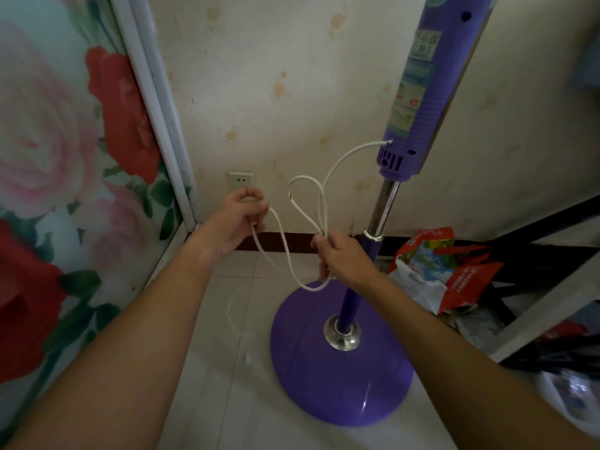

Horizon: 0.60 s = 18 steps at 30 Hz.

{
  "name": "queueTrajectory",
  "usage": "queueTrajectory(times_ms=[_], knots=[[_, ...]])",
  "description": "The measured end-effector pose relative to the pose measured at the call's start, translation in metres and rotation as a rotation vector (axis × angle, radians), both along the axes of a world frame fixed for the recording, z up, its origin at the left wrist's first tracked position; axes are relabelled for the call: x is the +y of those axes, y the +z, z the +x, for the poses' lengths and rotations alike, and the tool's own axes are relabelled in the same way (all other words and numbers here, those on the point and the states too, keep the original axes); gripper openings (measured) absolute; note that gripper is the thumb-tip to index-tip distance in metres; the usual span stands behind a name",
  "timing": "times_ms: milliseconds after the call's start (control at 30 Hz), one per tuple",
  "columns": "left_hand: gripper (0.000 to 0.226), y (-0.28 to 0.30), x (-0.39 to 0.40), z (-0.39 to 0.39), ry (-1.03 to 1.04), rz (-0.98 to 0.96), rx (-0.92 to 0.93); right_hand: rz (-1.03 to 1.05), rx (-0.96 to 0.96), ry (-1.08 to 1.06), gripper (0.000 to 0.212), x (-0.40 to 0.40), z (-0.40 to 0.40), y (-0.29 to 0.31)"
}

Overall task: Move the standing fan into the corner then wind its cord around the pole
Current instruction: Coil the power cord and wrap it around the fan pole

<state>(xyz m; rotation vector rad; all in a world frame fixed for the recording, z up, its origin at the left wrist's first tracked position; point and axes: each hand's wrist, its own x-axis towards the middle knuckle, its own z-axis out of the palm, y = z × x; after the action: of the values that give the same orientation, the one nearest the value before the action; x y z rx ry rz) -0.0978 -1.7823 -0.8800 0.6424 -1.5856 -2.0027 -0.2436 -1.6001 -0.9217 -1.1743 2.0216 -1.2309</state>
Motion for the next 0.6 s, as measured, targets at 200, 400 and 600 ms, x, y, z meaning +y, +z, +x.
queueTrajectory(times_ms=[200,400,600], knots=[[0.031,0.031,0.02,-0.041,0.1,-0.057,0.077,0.083,0.09,0.071,0.069,-0.001,0.004,0.009],[0.028,0.028,0.028,-0.052,0.179,-0.198,0.009,-0.047,0.142,0.057,0.009,-0.004,-0.003,0.003],[0.024,-0.015,0.017,-0.024,0.172,-0.245,-0.108,-0.086,0.161,0.043,0.02,0.0,-0.005,-0.002]])
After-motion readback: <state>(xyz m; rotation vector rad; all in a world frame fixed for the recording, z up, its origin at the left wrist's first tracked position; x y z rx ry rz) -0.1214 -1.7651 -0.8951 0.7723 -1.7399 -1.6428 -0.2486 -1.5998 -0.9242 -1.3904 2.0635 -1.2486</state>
